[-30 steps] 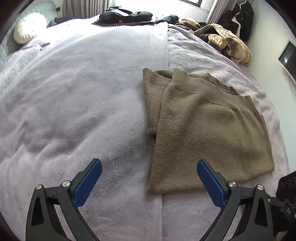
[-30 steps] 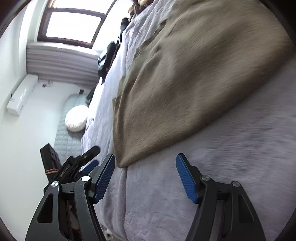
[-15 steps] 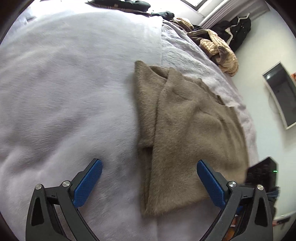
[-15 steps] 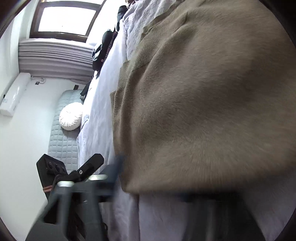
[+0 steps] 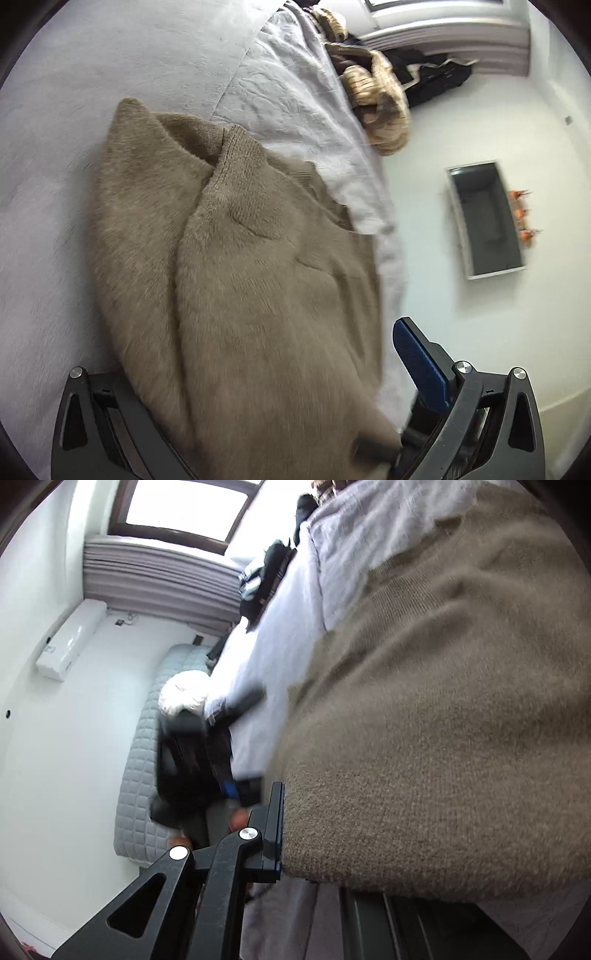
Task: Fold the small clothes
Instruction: 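Grasp the folded sweater with both tools and fold it in half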
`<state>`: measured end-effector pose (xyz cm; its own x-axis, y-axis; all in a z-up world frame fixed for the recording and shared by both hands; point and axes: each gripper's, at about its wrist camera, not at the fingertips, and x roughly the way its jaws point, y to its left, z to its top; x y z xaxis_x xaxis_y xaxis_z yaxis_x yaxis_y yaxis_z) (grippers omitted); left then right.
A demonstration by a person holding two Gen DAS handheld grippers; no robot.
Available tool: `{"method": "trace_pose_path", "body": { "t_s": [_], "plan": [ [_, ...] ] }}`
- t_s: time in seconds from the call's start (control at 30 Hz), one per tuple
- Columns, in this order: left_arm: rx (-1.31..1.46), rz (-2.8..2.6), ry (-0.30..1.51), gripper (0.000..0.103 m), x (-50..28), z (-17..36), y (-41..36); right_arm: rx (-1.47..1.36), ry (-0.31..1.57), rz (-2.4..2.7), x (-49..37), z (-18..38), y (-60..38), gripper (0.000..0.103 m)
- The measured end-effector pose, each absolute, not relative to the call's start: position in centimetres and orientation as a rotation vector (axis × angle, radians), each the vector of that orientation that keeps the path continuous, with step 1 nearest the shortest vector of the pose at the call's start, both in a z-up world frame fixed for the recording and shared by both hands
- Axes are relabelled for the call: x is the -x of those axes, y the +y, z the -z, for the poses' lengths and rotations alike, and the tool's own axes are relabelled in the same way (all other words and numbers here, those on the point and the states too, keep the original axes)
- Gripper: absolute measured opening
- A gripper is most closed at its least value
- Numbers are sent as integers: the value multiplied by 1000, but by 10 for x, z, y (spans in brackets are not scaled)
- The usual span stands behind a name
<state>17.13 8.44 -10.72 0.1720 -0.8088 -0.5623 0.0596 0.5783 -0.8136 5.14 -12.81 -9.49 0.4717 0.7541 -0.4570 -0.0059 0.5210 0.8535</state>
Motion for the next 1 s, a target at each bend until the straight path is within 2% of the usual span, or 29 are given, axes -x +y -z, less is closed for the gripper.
{"method": "trace_pose_path", "body": {
  "t_s": [0.1,0.13,0.2,0.23,0.27,0.33,0.43,0.57,0.7,1.0],
  "plan": [
    [597,612,1291,101,-172,110,64,-826,1117,-563,-43,100,-127,13],
    [547,589,1284,94,-170,108,60,-791,1138,-563,-40,98,-130,13],
    [430,532,1280,74,-167,108,51,-714,1144,-567,-33,84,-140,13],
    [378,512,1280,52,-166,108,48,-681,1127,-559,-31,75,-147,13],
    [362,516,1283,42,-167,109,46,-650,1105,-540,-32,67,-154,13],
    [370,512,1270,34,-167,107,44,-554,1035,-429,-38,48,-173,13],
    [328,483,1226,31,-165,91,37,-462,974,-288,-61,35,-192,9],
    [264,488,1180,28,-159,71,36,-461,990,-259,-95,46,-195,9],
    [251,500,1157,26,-156,49,33,-447,1145,-240,-108,104,-189,9],
    [120,574,1088,25,-151,-13,-52,-613,1040,-338,-91,97,-228,8]
  ]
}}
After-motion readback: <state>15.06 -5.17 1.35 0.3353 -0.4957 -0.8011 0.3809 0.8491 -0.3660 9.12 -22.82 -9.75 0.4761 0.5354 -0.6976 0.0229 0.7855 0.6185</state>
